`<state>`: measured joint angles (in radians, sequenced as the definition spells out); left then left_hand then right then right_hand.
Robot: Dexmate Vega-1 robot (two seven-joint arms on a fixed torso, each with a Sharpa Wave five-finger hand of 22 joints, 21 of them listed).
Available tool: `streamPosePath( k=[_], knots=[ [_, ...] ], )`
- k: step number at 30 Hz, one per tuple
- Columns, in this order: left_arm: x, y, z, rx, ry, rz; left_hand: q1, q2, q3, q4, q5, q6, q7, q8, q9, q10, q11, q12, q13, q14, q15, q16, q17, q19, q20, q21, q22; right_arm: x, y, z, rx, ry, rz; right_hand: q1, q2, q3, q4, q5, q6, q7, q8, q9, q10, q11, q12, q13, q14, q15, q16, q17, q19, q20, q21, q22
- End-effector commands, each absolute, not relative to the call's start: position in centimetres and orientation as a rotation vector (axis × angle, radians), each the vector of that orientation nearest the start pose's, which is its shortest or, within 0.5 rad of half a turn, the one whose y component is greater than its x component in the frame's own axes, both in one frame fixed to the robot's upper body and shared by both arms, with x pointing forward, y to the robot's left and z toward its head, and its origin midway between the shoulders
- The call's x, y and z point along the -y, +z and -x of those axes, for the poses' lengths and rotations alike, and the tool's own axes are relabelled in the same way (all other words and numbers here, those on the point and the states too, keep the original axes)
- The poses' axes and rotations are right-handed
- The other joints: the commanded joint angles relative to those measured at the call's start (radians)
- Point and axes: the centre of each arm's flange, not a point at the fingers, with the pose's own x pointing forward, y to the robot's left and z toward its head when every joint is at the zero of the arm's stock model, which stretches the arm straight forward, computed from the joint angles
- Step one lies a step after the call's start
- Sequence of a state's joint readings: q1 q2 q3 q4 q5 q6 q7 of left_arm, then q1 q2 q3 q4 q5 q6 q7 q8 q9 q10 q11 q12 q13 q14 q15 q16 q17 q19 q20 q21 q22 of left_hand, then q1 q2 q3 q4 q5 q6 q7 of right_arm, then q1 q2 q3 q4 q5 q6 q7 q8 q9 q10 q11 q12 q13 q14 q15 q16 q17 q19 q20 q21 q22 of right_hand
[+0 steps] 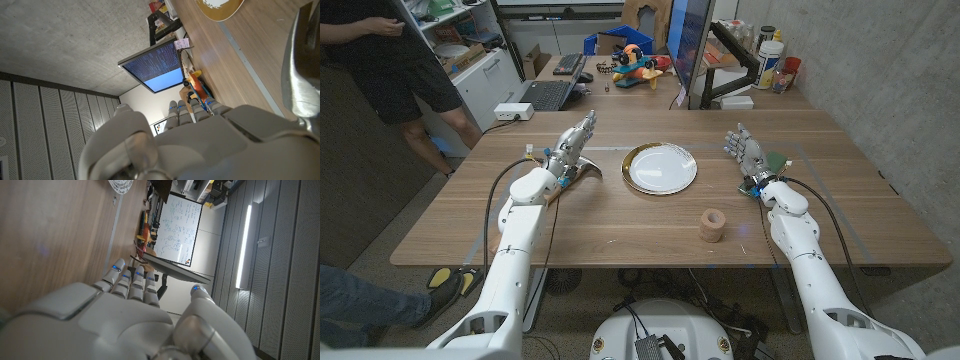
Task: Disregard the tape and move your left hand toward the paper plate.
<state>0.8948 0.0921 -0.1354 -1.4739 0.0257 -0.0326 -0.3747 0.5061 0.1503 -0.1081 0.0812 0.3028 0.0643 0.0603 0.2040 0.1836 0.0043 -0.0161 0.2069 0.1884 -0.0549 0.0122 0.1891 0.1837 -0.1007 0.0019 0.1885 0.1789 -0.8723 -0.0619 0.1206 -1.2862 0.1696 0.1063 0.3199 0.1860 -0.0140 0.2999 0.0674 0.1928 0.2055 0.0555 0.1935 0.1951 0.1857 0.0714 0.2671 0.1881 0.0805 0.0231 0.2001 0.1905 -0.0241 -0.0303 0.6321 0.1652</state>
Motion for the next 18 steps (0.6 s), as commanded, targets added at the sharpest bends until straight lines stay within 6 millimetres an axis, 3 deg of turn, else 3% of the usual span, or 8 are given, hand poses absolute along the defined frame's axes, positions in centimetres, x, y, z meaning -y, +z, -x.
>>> streamPosePath(
  k=[1, 18],
  knots=[
    [-28.1, 1.4, -63.5, 0.602, -0.197, -0.204, 0.012, 0.001, 0.002, -0.002, -0.004, 0.001, -0.003, -0.004, 0.004, -0.005, -0.004, -0.002, 0.006, -0.013, 0.002, -0.003, 0.003, -0.009, -0.003, 0.0, 0.003, 28.1, -3.6, -66.7, 0.556, 0.204, -0.087, 0.007, 0.009, -0.002, -0.005, 0.006, 0.01, 0.0, 0.007, 0.003, 0.01, 0.005, -0.004, 0.002, 0.012, 0.002, 0.005, 0.003, 0.004, -0.013, -0.002, 0.006],
    [-27.0, 2.2, -63.6, 0.61, -0.21, -0.224, 0.018, 0.002, 0.005, -0.003, -0.007, 0.002, -0.004, -0.004, 0.004, -0.004, -0.009, -0.002, 0.006, -0.013, 0.002, -0.002, 0.003, -0.011, -0.003, 0.003, 0.003, 28.4, -3.5, -66.9, 0.574, 0.195, -0.099, 0.007, 0.01, -0.004, -0.007, 0.006, 0.019, -0.004, 0.01, 0.001, 0.021, 0.001, -0.004, 0.002, 0.021, -0.001, 0.007, 0.002, 0.011, -0.012, -0.012, 0.006]
  ],
)
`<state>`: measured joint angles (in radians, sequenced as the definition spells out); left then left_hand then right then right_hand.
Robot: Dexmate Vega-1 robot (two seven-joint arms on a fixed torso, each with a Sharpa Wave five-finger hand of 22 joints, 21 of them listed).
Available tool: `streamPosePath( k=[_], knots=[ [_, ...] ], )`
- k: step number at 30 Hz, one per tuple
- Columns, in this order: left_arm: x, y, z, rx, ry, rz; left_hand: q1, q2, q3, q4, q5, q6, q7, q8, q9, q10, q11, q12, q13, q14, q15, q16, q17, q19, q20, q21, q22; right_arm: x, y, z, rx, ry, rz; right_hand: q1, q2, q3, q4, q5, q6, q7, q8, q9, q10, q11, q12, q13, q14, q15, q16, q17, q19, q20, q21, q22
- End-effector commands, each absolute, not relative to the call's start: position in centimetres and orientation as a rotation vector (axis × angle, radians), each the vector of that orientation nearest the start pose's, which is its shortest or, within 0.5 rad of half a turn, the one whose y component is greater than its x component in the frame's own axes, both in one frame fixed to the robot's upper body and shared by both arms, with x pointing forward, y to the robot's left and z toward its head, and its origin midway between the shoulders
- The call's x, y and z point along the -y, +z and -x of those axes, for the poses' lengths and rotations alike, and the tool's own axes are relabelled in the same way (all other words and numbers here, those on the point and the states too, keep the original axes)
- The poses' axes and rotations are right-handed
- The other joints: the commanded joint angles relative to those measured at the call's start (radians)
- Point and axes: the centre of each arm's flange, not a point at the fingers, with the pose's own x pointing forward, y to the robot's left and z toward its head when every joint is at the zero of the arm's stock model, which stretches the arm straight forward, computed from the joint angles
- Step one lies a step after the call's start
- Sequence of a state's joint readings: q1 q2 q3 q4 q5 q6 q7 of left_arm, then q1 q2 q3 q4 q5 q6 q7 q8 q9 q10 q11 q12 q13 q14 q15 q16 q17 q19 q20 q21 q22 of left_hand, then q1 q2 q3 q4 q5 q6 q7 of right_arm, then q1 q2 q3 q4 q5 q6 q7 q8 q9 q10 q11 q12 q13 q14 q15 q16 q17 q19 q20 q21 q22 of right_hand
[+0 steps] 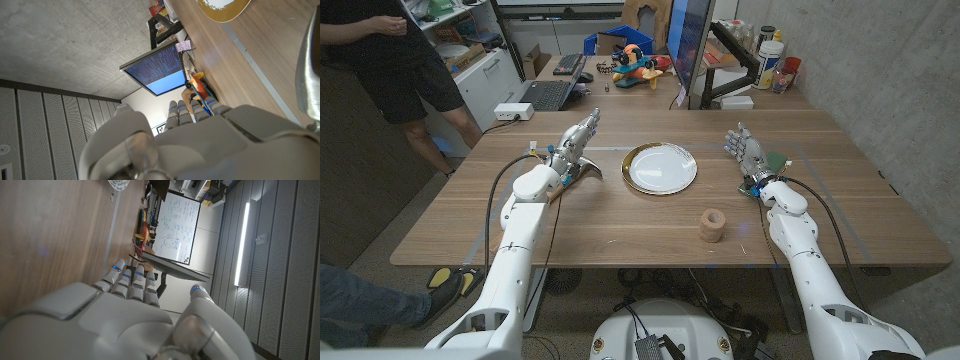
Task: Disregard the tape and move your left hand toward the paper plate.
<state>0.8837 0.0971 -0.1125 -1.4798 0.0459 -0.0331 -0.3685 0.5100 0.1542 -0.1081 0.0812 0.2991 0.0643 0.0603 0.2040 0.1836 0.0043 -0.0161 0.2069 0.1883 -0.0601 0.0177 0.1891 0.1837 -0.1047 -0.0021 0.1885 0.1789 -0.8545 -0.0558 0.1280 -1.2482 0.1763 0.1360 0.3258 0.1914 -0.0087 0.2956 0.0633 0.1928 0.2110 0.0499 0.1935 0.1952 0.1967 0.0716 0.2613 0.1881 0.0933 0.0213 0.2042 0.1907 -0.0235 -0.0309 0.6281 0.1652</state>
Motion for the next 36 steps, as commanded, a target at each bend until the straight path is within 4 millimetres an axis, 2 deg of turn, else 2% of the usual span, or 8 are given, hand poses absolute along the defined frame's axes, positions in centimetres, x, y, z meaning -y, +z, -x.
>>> streamPosePath(
  k=[1, 36],
  knots=[
    [-27.0, 2.2, -63.6, 0.61, -0.211, -0.226, 0.014, -0.002, 0.005, -0.003, -0.004, 0.002, -0.004, -0.004, 0.004, -0.004, -0.008, -0.002, 0.006, -0.008, -0.003, -0.002, 0.003, -0.008, 0.002, 0.003, 0.003, 28.3, -3.5, -67.0, 0.575, 0.195, -0.101, 0.001, 0.005, 0.0, -0.003, 0.006, 0.013, 0.001, 0.009, 0.001, 0.01, 0.0, 0.002, 0.002, 0.009, 0.001, 0.003, 0.002, 0.01, -0.011, -0.009, 0.006],
    [-25.5, 3.8, -63.2, 0.622, -0.224, -0.3, 0.025, -0.001, 0.011, -0.006, -0.01, 0.002, -0.006, -0.004, 0.004, -0.005, -0.008, -0.002, 0.006, -0.008, -0.005, 0.0, 0.003, -0.015, 0.005, 0.005, 0.003, 28.9, -3.2, -66.5, 0.598, 0.173, -0.099, -0.001, 0.008, -0.004, -0.004, 0.006, 0.017, 0.0, 0.009, -0.001, 0.019, 0.0, 0.0, 0.002, 0.016, 0.002, 0.003, 0.002, 0.019, -0.012, -0.025, 0.006]
  ],
)
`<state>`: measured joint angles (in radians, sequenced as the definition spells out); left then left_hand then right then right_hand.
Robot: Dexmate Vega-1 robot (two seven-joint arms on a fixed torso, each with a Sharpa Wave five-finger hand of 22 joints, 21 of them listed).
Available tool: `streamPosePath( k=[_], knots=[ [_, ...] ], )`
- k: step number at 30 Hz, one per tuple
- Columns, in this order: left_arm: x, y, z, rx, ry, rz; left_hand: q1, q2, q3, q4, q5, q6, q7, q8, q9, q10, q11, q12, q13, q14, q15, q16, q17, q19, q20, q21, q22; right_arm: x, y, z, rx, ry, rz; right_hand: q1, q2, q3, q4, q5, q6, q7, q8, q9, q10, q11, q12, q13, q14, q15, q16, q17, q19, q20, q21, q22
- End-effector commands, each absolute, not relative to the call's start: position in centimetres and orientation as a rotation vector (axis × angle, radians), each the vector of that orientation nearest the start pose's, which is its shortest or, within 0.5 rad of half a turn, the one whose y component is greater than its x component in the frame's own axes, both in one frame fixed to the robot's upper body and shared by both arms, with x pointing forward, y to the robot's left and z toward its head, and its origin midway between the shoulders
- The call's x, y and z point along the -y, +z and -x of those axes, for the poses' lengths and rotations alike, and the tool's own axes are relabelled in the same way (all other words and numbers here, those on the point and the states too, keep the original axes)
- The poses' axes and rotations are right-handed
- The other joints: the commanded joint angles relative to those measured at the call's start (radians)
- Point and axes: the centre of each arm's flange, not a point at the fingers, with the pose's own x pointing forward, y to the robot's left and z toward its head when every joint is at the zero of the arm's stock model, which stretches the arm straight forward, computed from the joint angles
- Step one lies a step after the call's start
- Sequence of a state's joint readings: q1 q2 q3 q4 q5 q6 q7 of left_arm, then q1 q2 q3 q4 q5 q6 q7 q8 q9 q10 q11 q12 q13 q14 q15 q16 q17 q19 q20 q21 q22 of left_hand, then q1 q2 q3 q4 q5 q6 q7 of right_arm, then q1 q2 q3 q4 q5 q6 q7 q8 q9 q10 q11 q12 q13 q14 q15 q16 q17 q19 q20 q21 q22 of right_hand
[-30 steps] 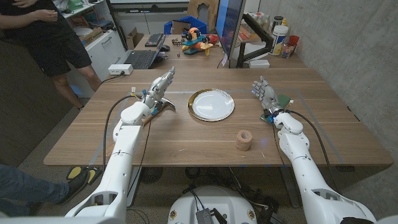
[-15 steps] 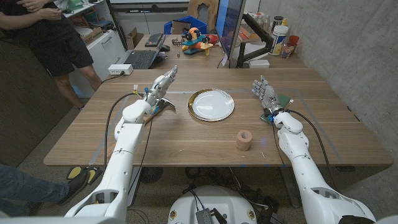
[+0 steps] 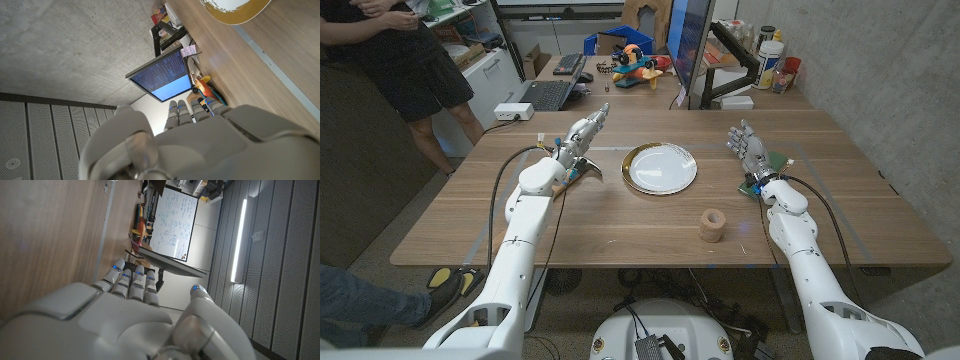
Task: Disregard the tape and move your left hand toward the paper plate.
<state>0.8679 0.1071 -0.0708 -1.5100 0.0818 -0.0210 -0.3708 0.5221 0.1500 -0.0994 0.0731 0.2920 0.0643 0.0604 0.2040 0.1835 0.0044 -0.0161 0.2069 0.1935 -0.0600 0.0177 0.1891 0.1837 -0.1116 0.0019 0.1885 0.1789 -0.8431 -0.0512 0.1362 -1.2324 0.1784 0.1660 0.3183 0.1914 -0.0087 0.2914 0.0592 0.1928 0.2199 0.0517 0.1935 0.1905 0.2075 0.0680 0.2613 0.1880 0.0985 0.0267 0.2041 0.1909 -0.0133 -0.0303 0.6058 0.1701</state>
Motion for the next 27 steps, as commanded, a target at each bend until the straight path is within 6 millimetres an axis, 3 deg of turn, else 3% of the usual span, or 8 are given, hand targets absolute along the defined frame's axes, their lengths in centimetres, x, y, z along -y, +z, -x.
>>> streamPosePath(
  k=[1, 27],
  knots=[
    [-25.48, 3.8, -63.16, 0.623, -0.225, -0.3, 0.013, 0.004, 0.002, 0.002, -0.003, 0.002, -0.006, -0.004, 0.005, -0.005, -0.008, -0.002, 0.001, -0.008, -0.005, 0.0, 0.003, -0.008, 0.001, 0.005, 0.003, 28.94, -3.16, -66.48, 0.597, 0.173, -0.1, -0.001, 0.008, 0.0, 0.0, 0.006, 0.008, -0.001, 0.009, 0.004, 0.008, 0.004, 0.0, 0.002, 0.01, -0.004, 0.003, 0.001, 0.009, -0.013, -0.003, 0.001],
    [-24.99, 4.21, -62.81, 0.635, -0.223, -0.328, 0.022, 0.004, 0.006, -0.001, -0.007, 0.001, -0.006, -0.004, 0.005, -0.005, -0.006, -0.002, 0.001, -0.01, -0.005, 0.0, 0.003, -0.015, -0.002, 0.005, 0.003, 28.78, -2.98, -66.49, 0.604, 0.175, -0.091, -0.002, 0.01, -0.003, -0.003, 0.006, 0.01, -0.002, 0.009, 0.003, 0.01, 0.001, -0.004, 0.002, 0.013, -0.004, 0.002, 0.001, 0.016, -0.012, -0.017, 0.002]
  ],
)
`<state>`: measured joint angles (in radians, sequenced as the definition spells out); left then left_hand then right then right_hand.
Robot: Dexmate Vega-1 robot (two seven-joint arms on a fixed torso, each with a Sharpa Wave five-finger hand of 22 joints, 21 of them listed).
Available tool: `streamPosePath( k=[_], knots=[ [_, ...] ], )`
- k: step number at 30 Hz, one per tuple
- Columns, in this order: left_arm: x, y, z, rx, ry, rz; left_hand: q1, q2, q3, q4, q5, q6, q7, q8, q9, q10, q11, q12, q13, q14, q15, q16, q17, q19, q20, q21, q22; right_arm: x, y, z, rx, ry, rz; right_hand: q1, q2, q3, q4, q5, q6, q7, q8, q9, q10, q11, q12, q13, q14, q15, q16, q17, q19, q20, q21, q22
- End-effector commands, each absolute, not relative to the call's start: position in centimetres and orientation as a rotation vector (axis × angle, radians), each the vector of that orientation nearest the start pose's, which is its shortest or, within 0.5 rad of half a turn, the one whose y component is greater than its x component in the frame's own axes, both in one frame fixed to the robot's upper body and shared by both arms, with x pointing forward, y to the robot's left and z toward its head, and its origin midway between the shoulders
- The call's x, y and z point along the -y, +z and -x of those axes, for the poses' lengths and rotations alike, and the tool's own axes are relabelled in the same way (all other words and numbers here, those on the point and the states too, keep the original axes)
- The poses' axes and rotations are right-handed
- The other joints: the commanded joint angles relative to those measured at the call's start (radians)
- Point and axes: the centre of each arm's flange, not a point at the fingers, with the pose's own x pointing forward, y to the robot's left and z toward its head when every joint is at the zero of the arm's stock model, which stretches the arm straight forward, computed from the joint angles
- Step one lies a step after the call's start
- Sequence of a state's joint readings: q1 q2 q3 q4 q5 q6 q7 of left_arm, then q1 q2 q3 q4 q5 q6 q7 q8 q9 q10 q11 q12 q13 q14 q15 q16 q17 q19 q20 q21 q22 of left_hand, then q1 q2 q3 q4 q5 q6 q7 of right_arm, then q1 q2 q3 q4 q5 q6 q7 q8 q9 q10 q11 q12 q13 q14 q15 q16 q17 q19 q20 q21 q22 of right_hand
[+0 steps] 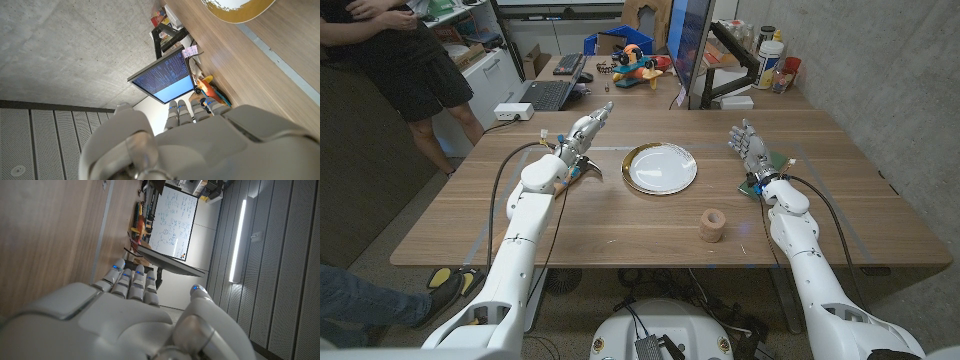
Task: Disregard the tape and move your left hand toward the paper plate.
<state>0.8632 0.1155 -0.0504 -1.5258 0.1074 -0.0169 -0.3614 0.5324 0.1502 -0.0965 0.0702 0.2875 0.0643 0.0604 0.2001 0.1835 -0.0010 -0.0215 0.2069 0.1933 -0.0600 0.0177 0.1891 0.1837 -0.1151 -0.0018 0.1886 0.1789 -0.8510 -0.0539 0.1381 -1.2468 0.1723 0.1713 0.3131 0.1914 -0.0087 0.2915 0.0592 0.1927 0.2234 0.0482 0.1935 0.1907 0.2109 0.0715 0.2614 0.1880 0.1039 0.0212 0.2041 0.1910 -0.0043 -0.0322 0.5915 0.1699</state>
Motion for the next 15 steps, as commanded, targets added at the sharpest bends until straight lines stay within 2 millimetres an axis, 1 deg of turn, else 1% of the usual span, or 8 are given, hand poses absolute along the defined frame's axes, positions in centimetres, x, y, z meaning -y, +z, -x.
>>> streamPosePath(
  k=[1, 15],
  knots=[
    [-24.98, 4.21, -62.8, 0.635, -0.224, -0.328, 0.012, 0.003, 0.004, 0.002, -0.002, 0.001, -0.006, -0.001, 0.005, 0.0, -0.001, -0.002, 0.001, -0.01, -0.005, -0.001, 0.003, -0.011, 0.001, 0.005, 0.003, 28.77, -2.98, -66.48, 0.605, 0.175, -0.091, -0.002, 0.01, -0.003, -0.003, 0.006, 0.006, 0.001, 0.008, 0.002, 0.007, -0.002, -0.004, 0.002, 0.008, 0.002, 0.002, 0.001, 0.007, -0.011, -0.003, 0.002],
    [-24.58, 4.42, -62.81, 0.637, -0.228, -0.368, 0.018, 0.004, 0.007, 0.0, -0.005, 0.0, -0.005, -0.001, 0.005, -0.002, -0.001, -0.002, 0.001, -0.013, -0.007, -0.001, 0.003, -0.018, -0.002, 0.004, 0.003, 28.5, -3.0, -66.55, 0.607, 0.172, -0.092, -0.002, 0.011, -0.004, -0.004, 0.006, 0.008, 0.001, 0.008, 0.002, 0.008, -0.001, -0.006, 0.003, 0.009, 0.003, 0.001, 0.001, 0.01, -0.01, -0.01, 0.002]
  ],
)
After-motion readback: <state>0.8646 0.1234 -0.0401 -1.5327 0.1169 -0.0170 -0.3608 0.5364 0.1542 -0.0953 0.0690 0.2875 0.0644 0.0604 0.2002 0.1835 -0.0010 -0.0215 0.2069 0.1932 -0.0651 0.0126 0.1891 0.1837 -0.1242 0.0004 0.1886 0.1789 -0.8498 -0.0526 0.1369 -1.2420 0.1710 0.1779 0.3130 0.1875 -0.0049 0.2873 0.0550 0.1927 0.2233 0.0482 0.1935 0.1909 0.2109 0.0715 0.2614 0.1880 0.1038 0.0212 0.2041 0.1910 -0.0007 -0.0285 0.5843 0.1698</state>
